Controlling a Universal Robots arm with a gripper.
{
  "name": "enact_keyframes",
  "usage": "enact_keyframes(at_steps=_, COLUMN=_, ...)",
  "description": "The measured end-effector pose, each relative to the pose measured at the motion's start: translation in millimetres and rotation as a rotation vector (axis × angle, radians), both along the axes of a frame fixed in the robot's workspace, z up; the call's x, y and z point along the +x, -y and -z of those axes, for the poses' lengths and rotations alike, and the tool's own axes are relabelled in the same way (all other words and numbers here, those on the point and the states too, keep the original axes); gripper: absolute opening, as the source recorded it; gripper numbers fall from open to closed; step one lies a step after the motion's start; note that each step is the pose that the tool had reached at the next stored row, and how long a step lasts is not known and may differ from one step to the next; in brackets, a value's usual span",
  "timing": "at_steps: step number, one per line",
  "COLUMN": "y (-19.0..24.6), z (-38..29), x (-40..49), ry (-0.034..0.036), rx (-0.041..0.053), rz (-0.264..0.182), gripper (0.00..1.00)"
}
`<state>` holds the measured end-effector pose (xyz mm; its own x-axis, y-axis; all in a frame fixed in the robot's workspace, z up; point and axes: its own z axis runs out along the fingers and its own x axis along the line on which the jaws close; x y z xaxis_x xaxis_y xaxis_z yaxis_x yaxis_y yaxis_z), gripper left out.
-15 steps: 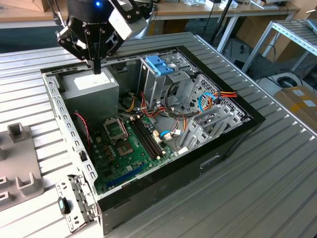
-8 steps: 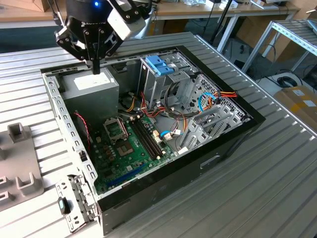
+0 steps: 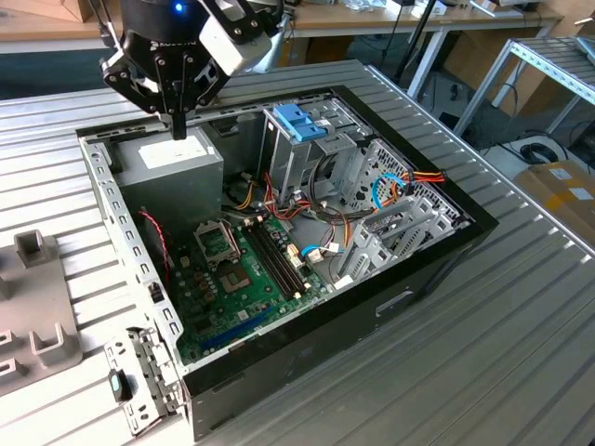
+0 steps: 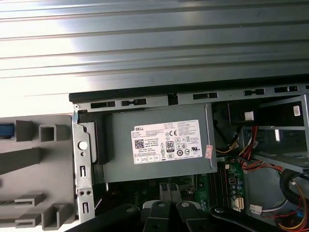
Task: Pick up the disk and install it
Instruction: 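Reach for the disk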
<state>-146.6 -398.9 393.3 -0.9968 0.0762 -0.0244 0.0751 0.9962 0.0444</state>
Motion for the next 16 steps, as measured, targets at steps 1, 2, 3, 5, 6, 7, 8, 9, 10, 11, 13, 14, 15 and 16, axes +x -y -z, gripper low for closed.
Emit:
enact_keyframes(at_steps=1, y=0.0, z=0.0, x=-0.3, ry=0.0, rx=0.0, rz=0.0, gripper=0.1)
enact_keyframes(at_steps=2, y=0.0, z=0.0, x=-0.4, ry=0.0, rx=0.0, rz=0.0, gripper=0.1)
enact_keyframes(at_steps=3, y=0.0, z=0.0, x=-0.7, ry=0.0, rx=0.0, rz=0.0, gripper=0.1)
enact_keyframes(at_steps=5, y=0.0, z=0.0, x=-1.1, ry=0.0, rx=0.0, rz=0.0, gripper=0.1)
enact_keyframes(at_steps=6, y=0.0, z=0.0, x=-1.3, ry=0.0, rx=0.0, rz=0.0, gripper=0.1)
enact_keyframes(at_steps=7, y=0.0, z=0.0, x=-1.5, ry=0.0001, rx=0.0, rz=0.0, gripper=0.1)
enact_keyframes(at_steps=8, y=0.0, z=0.0, x=-1.7, ry=0.0, rx=0.0, rz=0.0, gripper=0.1)
enact_keyframes(at_steps=9, y=0.0, z=0.0, x=-2.0, ry=0.0, rx=0.0, rz=0.0, gripper=0.1)
enact_keyframes(at_steps=10, y=0.0, z=0.0, x=-2.2, ry=0.0, rx=0.0, rz=0.0, gripper=0.1)
enact_keyframes(at_steps=11, y=0.0, z=0.0, x=-2.3, ry=0.0, rx=0.0, rz=0.0, gripper=0.1)
enact_keyframes(at_steps=13, y=0.0, z=0.0, x=-3.0, ry=0.0, rx=0.0, rz=0.0, gripper=0.1)
enact_keyframes(at_steps=14, y=0.0, z=0.0, x=-3.2, ry=0.0, rx=0.0, rz=0.0, gripper=0.1)
enact_keyframes(at_steps=15, y=0.0, z=0.0, x=-3.4, ry=0.0, rx=0.0, rz=0.0, gripper=0.1)
enact_keyframes(at_steps=16, y=0.0, z=0.0, x=-3.6, ry=0.0001, rx=0.0, rz=0.0, gripper=0.1)
